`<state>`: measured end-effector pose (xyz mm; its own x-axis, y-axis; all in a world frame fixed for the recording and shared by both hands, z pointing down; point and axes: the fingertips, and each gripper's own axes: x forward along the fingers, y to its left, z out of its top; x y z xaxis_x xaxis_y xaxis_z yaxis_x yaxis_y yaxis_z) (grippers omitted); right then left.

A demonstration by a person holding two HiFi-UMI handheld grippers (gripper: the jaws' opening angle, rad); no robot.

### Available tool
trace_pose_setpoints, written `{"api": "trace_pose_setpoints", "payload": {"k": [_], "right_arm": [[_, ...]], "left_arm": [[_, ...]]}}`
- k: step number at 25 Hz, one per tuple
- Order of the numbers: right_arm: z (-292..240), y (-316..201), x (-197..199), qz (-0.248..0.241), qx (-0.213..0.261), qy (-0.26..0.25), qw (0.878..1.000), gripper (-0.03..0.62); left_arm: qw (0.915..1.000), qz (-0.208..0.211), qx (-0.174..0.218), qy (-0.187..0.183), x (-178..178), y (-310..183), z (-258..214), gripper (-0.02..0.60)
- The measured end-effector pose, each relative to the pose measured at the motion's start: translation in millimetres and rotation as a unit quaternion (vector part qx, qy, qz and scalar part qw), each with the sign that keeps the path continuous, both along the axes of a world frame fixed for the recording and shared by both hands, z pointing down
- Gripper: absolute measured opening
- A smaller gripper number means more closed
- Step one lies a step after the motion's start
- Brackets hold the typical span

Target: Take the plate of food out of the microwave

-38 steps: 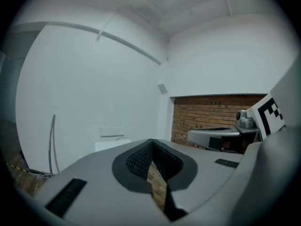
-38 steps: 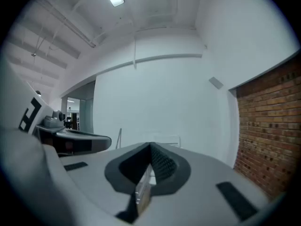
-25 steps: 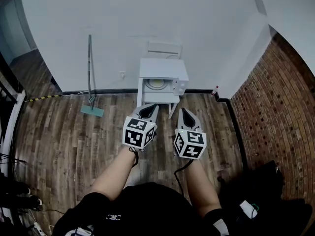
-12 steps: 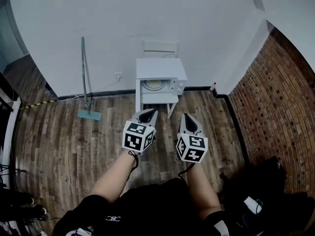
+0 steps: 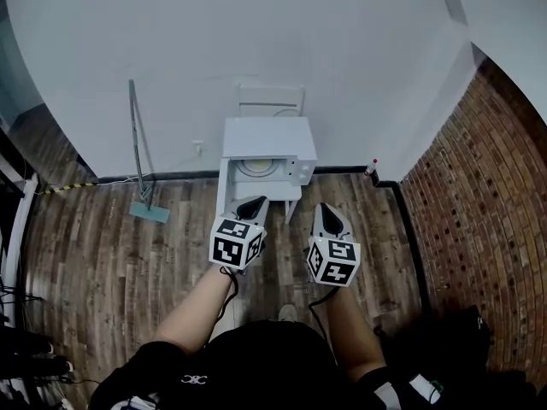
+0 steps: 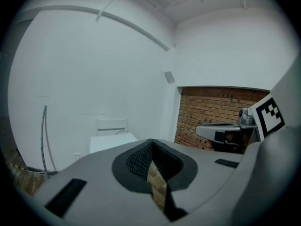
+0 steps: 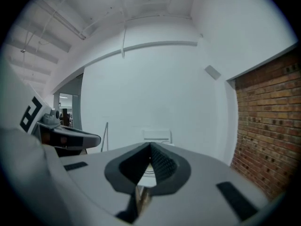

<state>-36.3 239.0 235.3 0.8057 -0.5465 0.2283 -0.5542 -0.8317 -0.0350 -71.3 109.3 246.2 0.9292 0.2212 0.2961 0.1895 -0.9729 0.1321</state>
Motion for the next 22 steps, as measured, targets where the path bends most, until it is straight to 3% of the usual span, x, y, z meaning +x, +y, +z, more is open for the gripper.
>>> {"api": "trace_pose_setpoints", "payload": {"k": [10,22], "right_arm": [[9,38,101,-0.068,-0.013,-0.010,0.998,0.014],[23,34,129,-0.128,-0.011,-0.022,0.992,0.014]], "left_arm": [[0.9989,-0.047,-0.004,-0.002,93,46,1,0.000],[0.9932,-0.110,-0.027,-0.028,109,32,21,0.000]]}}
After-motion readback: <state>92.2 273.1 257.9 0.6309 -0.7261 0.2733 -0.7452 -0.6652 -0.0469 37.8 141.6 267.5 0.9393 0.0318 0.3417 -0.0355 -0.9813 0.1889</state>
